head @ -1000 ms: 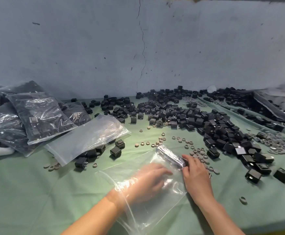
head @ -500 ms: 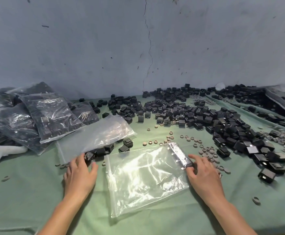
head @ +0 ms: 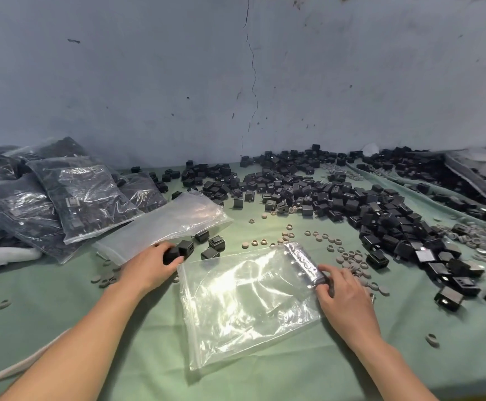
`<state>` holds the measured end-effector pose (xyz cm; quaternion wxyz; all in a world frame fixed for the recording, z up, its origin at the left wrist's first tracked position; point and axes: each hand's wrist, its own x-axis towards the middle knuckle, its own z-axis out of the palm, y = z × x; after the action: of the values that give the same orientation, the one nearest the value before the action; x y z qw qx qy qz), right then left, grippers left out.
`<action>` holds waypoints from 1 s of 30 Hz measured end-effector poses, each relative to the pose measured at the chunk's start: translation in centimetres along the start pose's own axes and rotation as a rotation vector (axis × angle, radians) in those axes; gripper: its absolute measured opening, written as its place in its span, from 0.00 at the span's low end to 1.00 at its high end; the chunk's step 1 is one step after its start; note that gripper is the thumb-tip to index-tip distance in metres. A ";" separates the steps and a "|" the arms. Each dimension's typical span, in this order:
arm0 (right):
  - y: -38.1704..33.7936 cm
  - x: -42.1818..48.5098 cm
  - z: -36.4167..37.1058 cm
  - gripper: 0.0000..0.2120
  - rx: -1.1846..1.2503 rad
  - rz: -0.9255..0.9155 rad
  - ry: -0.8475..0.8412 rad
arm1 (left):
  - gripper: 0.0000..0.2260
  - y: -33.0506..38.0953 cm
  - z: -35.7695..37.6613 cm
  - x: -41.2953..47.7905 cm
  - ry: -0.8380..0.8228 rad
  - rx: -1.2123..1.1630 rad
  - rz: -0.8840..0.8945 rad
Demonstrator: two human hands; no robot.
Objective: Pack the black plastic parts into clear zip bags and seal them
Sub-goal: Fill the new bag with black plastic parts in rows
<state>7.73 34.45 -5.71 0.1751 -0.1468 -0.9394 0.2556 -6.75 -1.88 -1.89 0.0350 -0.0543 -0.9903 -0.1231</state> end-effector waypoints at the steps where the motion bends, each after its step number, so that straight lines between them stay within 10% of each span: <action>1: 0.1 0.0 0.0 0.18 -0.001 -0.001 0.000 | 0.20 0.2 0.0 -0.1 0.003 0.004 0.031; 30: 0.2 0.0 0.1 0.17 0.011 0.000 -0.008 | 0.14 1.0 2.3 -11.2 0.496 -0.263 0.103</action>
<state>7.72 34.53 -5.91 0.1722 -0.1451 -0.9387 0.2612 4.33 -1.47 -4.83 0.2750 -0.0768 -0.9230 -0.2582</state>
